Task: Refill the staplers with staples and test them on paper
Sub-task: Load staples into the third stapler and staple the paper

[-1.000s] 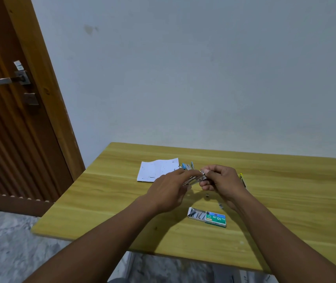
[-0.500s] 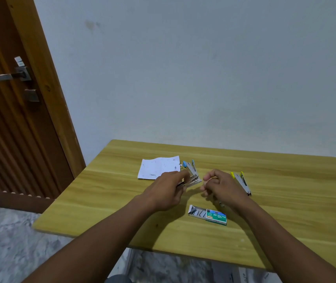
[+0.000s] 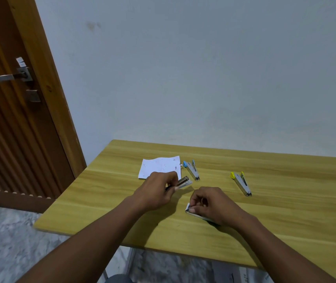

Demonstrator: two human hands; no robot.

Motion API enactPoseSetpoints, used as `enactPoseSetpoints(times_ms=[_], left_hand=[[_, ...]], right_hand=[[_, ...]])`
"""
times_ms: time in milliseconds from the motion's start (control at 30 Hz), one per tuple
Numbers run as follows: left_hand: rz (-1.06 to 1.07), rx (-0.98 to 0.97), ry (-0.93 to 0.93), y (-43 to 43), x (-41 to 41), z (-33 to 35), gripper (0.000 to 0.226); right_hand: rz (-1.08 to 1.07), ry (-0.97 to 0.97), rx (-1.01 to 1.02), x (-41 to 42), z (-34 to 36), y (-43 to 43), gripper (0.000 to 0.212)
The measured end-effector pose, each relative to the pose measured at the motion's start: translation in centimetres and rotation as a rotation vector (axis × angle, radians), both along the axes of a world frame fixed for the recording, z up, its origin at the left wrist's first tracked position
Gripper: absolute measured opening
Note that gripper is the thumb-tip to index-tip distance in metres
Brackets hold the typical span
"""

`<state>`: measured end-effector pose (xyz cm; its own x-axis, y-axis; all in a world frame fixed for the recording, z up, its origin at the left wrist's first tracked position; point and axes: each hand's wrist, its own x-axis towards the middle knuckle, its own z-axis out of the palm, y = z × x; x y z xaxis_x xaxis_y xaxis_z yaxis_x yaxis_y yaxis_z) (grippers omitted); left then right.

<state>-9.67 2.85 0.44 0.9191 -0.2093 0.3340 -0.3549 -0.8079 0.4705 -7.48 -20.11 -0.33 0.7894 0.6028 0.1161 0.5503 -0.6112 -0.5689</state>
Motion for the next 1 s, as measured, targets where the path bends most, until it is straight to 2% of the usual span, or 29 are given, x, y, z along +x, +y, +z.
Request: enactPoseSetpoints(times_ms=[167, 367, 633, 733, 1000], left_hand=[[-0.006, 0.045, -0.001, 0.4, -0.3, 0.2, 0.011], [-0.019, 0.079, -0.018, 0.7, -0.4, 0.2, 0.008], [-0.047, 0.139, -0.023, 1.0, -0.7, 0.7, 0.004], [-0.075, 0.171, -0.047, 0.3, -0.8, 1.0, 0.003], [-0.155, 0.167, -0.086, -1.3, -1.2, 1.9, 0.003]], right_hand=[[-0.022, 0.006, -0.005, 0.0, 0.1, 0.7, 0.01], [0.014, -0.073, -0.079, 0.2, 0.3, 0.8, 0.01], [-0.13, 0.167, 0.292, 1.3, 3.4, -1.1, 0.01], [-0.164, 0.25, 0.439, 1.6, 4.6, -1.2, 0.021], [-0.091, 0.263, 0.485, 1.2, 5.2, -0.7, 0.009]])
